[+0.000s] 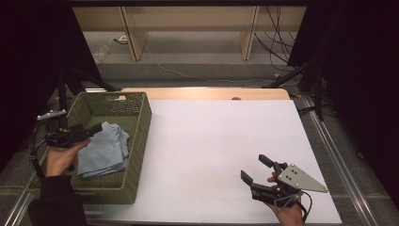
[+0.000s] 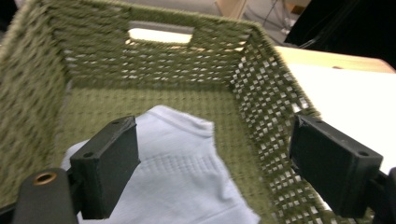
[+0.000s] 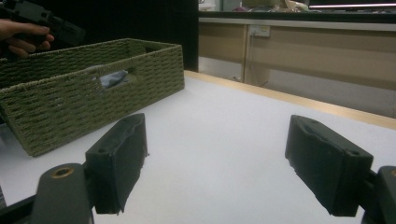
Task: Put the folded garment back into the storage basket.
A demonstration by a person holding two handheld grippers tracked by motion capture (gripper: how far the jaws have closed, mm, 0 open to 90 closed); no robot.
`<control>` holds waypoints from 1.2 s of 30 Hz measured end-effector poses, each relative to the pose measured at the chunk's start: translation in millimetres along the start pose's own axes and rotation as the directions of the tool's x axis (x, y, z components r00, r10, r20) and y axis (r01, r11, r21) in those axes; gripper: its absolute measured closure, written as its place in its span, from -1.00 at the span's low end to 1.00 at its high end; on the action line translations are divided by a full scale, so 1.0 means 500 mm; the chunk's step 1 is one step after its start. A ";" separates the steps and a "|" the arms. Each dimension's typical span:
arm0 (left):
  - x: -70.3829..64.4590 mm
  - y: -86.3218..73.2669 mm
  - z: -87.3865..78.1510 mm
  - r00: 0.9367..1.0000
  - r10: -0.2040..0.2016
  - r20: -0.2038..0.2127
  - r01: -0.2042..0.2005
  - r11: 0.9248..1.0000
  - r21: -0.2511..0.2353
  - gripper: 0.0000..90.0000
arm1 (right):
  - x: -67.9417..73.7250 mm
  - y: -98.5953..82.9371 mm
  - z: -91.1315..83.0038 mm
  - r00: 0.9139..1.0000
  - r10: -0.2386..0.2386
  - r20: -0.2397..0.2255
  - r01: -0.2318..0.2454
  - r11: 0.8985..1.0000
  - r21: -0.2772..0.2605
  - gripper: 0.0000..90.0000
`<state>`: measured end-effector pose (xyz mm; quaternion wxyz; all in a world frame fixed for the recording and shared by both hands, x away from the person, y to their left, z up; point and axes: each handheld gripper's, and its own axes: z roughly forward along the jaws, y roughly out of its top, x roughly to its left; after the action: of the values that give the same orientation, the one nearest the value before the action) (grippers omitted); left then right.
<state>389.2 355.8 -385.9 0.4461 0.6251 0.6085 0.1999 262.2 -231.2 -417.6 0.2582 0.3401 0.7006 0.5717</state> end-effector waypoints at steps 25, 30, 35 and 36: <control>-0.106 0.016 -0.002 0.986 0.075 0.150 -0.066 0.996 -0.064 -0.65 | 0.000 0.000 0.000 1.000 -0.002 -0.001 0.002 1.000 0.001 -0.52; -0.120 0.016 0.002 0.981 0.081 0.174 -0.070 0.995 -0.065 -0.65 | 0.000 0.000 0.000 1.000 -0.003 -0.001 0.003 1.000 0.001 -0.52; -0.133 0.014 0.005 0.977 0.090 0.191 -0.080 0.995 -0.063 -0.65 | 0.000 0.000 0.000 1.000 -0.002 -0.002 0.002 1.000 0.002 -0.52; -0.136 0.014 0.006 0.976 0.094 0.196 -0.083 0.995 -0.063 -0.65 | 0.001 0.000 0.000 1.000 -0.003 -0.003 0.003 1.000 0.004 -0.52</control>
<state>383.2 291.9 -362.0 0.5120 0.6561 0.5267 0.1729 262.1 -231.0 -417.8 0.2574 0.3389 0.7025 0.5705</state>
